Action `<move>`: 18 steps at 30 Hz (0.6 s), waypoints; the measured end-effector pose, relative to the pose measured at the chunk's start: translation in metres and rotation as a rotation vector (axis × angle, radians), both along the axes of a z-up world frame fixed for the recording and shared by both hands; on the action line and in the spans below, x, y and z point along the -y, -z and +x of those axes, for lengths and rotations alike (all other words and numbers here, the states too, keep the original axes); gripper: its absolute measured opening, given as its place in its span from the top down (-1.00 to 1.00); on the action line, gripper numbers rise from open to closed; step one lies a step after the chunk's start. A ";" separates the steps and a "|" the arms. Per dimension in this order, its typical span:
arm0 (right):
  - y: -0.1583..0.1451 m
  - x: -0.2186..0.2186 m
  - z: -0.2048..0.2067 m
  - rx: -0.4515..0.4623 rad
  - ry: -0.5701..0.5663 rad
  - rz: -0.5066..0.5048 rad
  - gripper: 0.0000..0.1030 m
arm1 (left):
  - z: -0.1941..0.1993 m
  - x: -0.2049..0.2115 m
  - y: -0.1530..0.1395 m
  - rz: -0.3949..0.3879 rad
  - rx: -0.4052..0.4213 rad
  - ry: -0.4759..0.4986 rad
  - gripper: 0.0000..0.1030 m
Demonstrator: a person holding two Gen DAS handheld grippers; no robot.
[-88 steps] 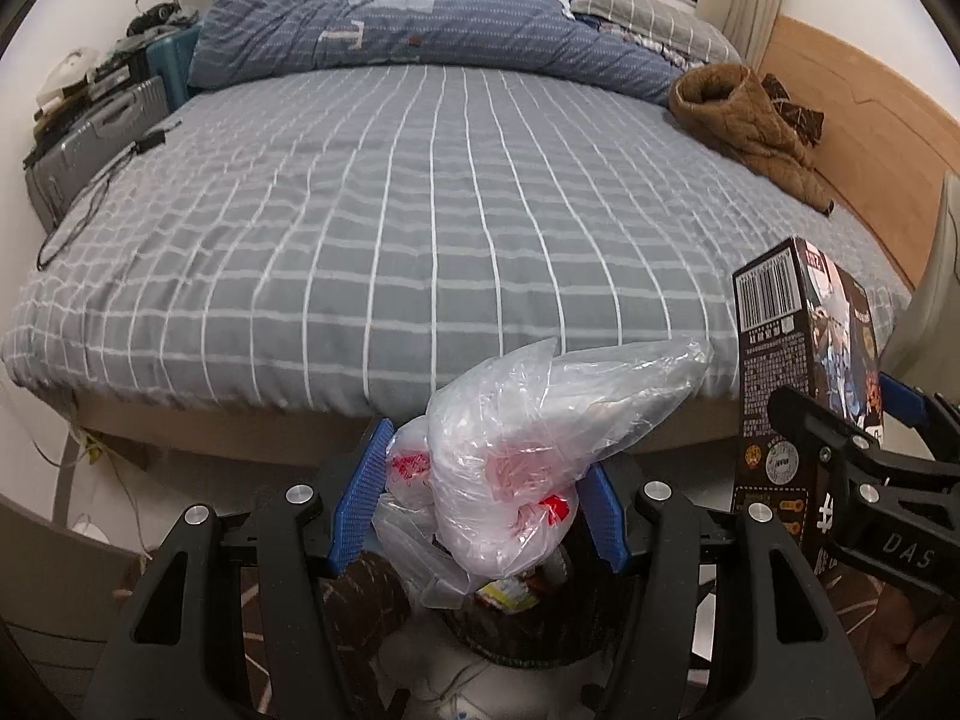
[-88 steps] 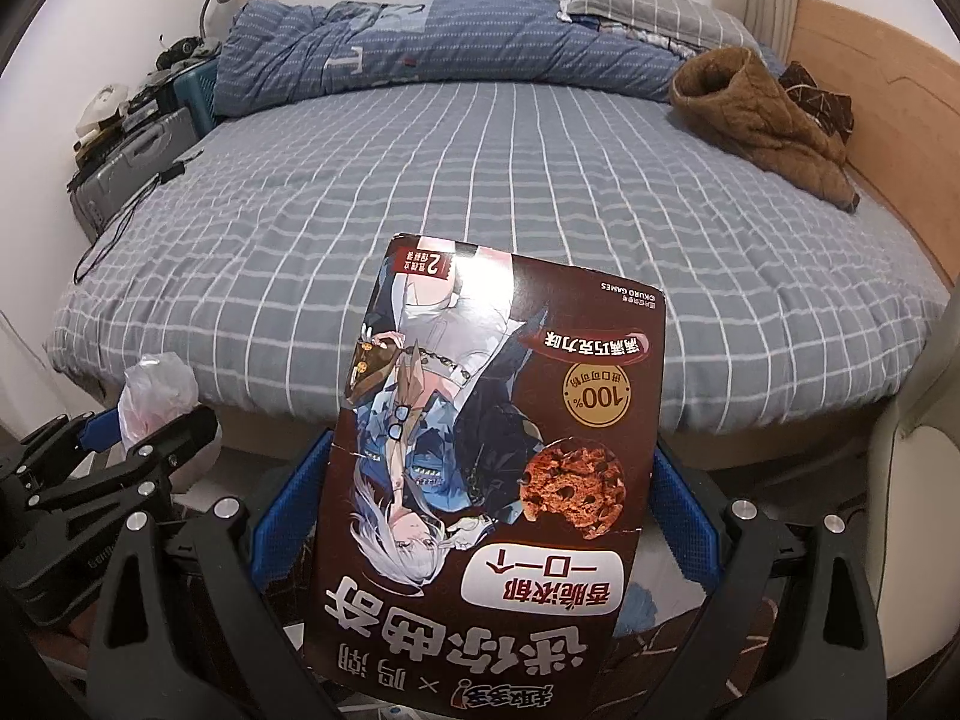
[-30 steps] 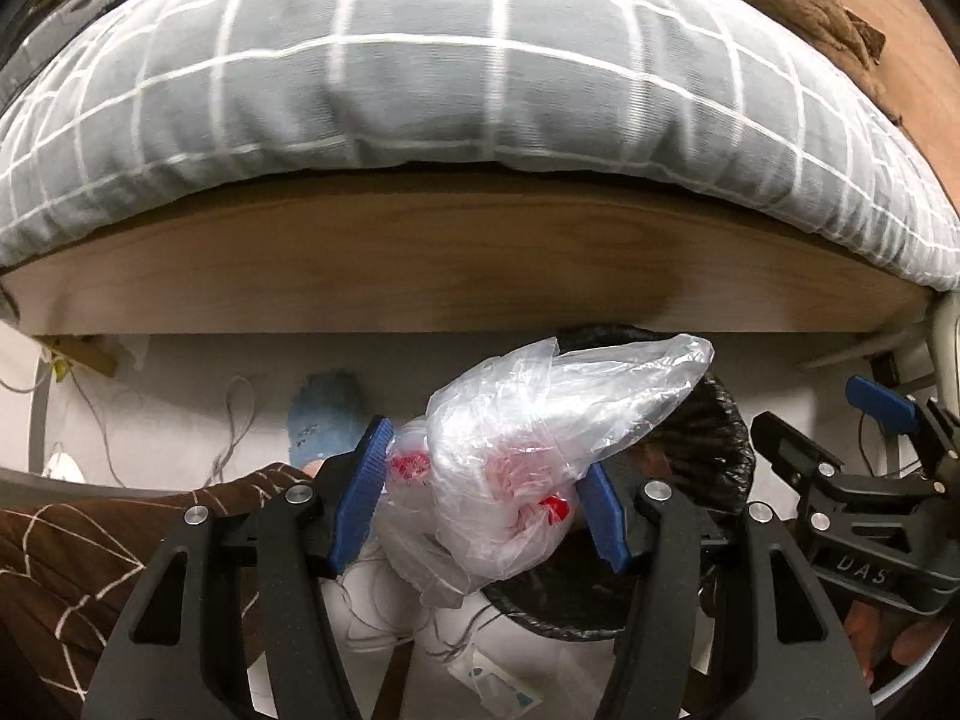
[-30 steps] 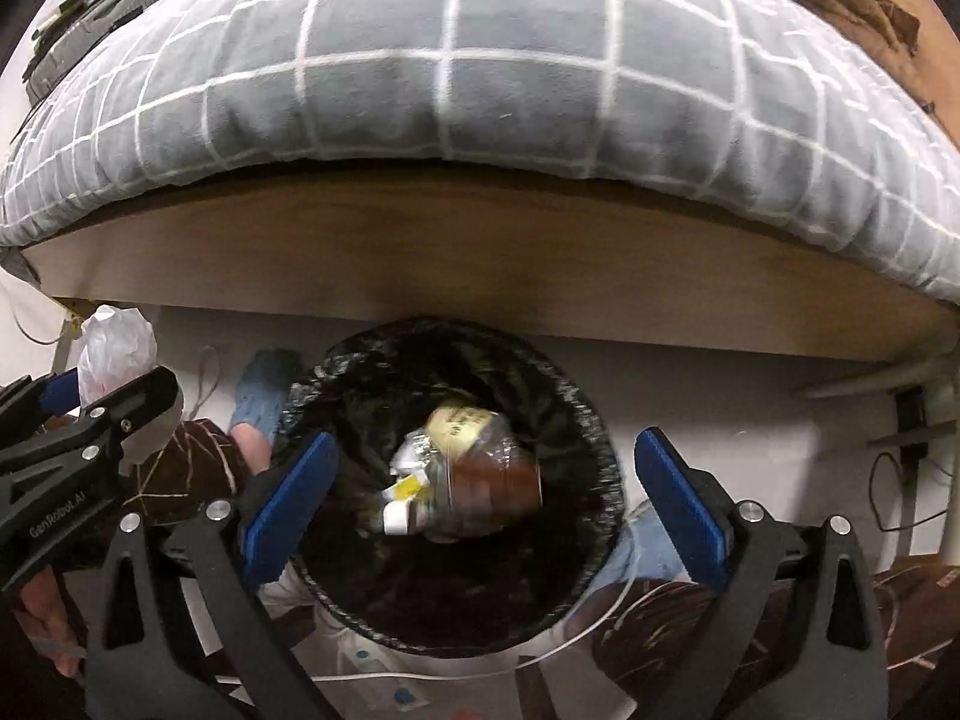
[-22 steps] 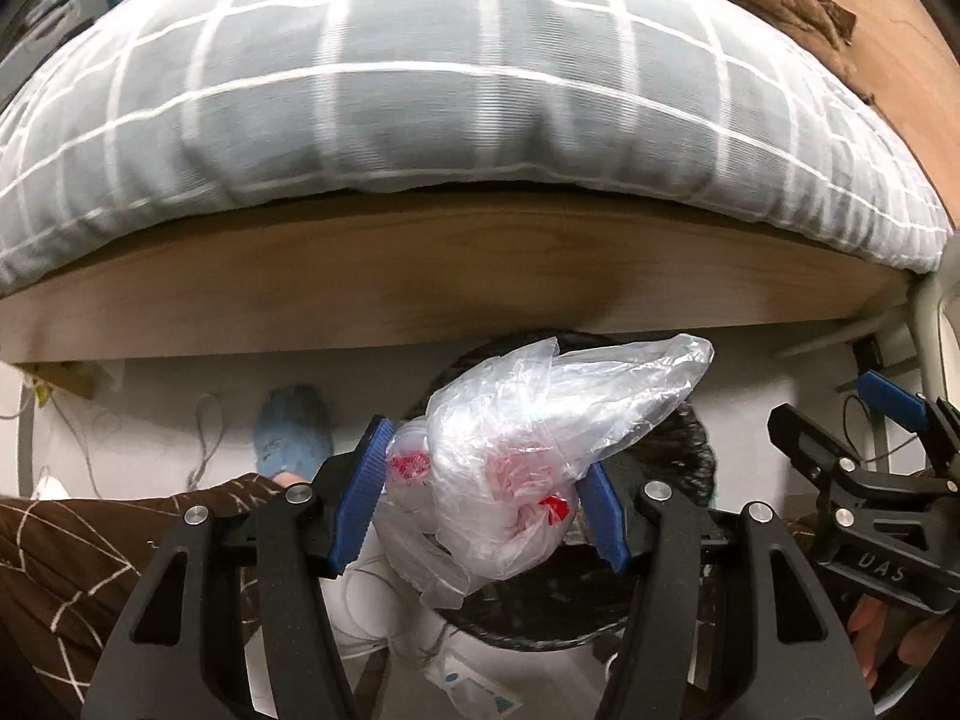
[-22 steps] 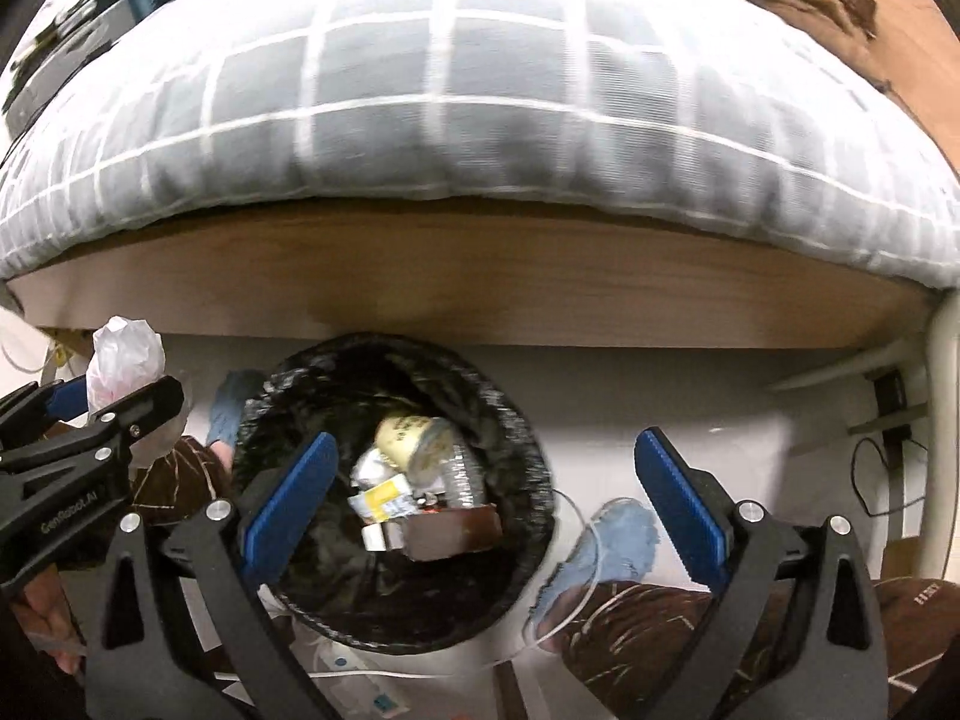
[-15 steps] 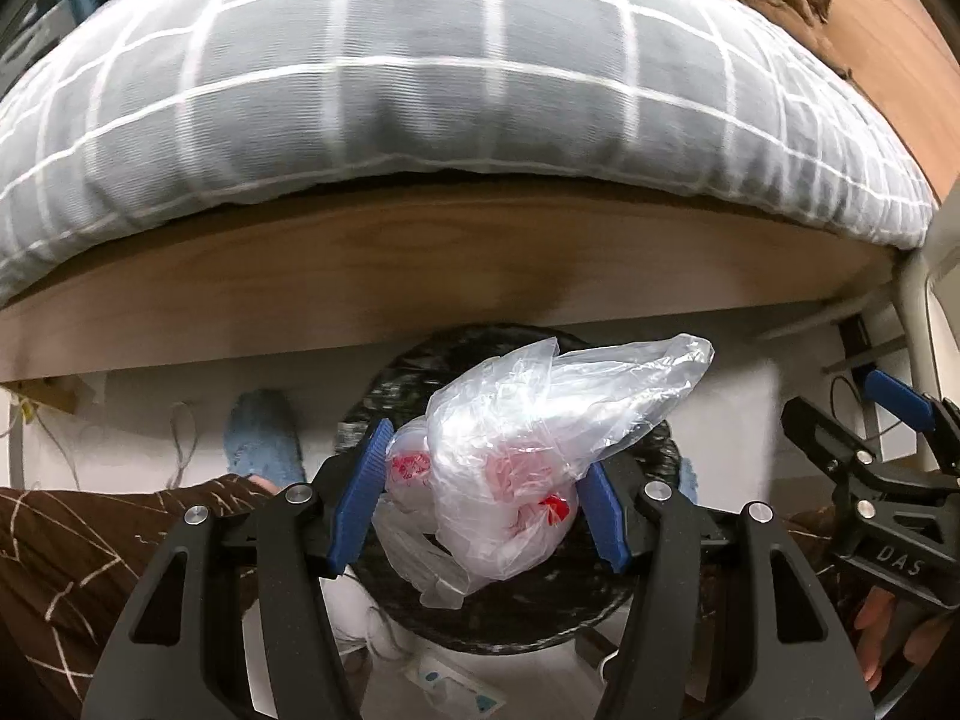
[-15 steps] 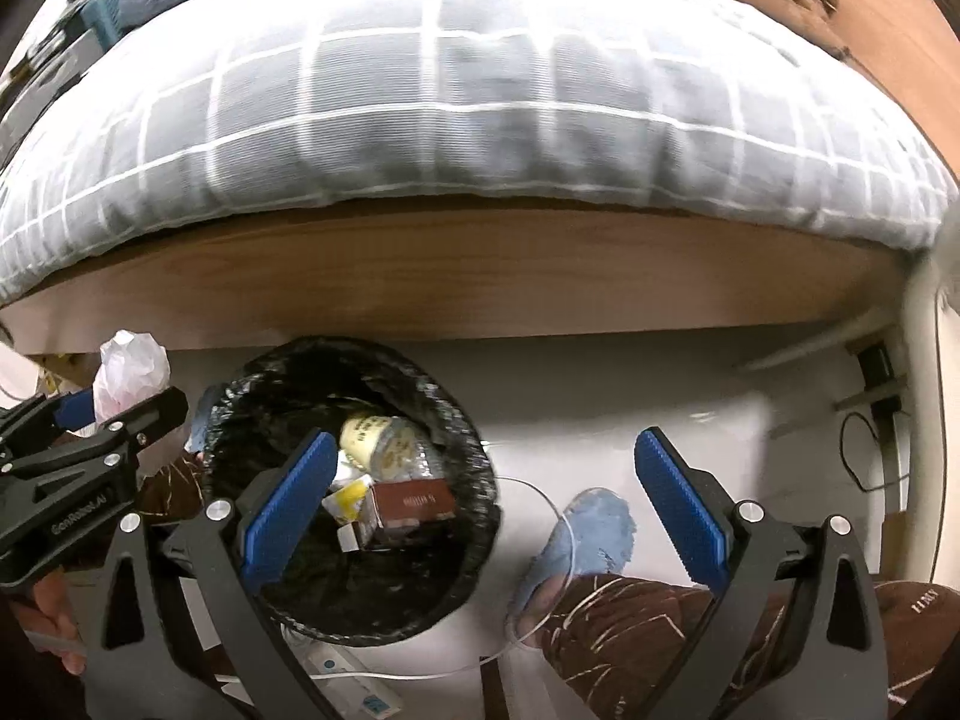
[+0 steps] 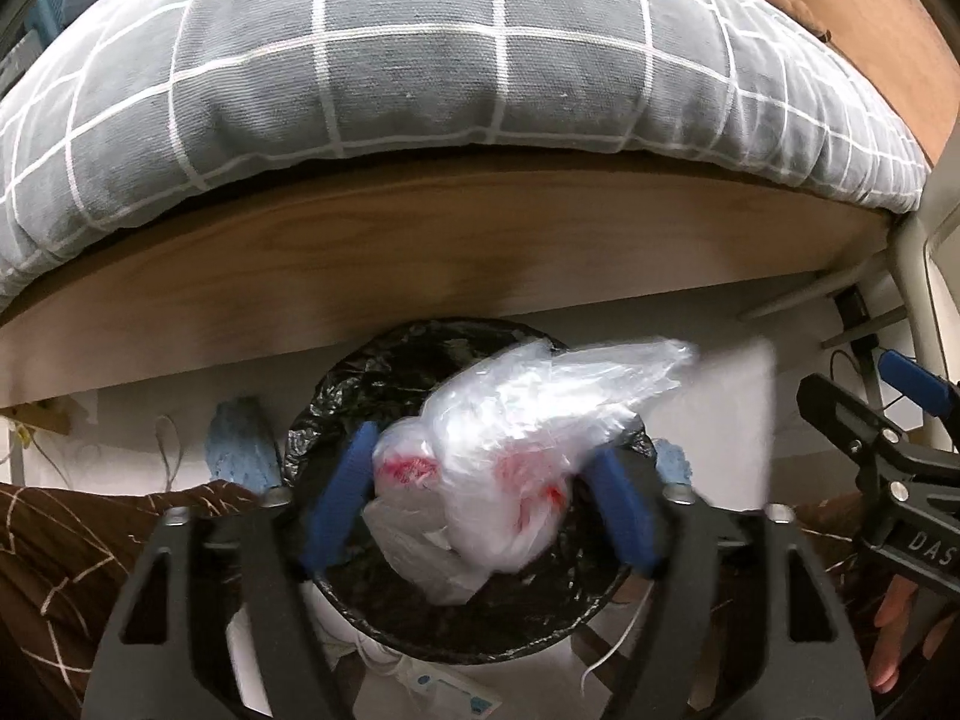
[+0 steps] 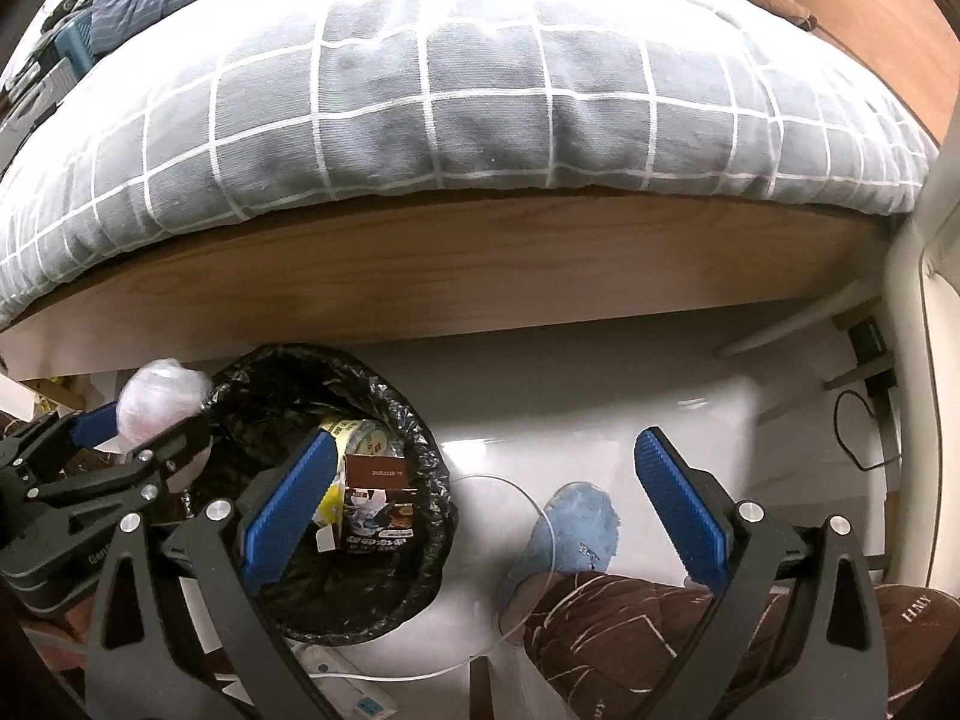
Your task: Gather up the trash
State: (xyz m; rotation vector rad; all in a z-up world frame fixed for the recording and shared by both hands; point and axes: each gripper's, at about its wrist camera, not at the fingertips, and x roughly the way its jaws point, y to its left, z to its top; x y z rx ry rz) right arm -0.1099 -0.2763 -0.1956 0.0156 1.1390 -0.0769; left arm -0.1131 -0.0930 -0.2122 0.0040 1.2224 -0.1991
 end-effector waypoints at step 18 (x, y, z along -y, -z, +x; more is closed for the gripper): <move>-0.093 -0.036 -0.002 0.221 -0.051 0.015 -0.85 | -0.016 -0.063 -0.094 0.013 0.191 -0.097 -0.89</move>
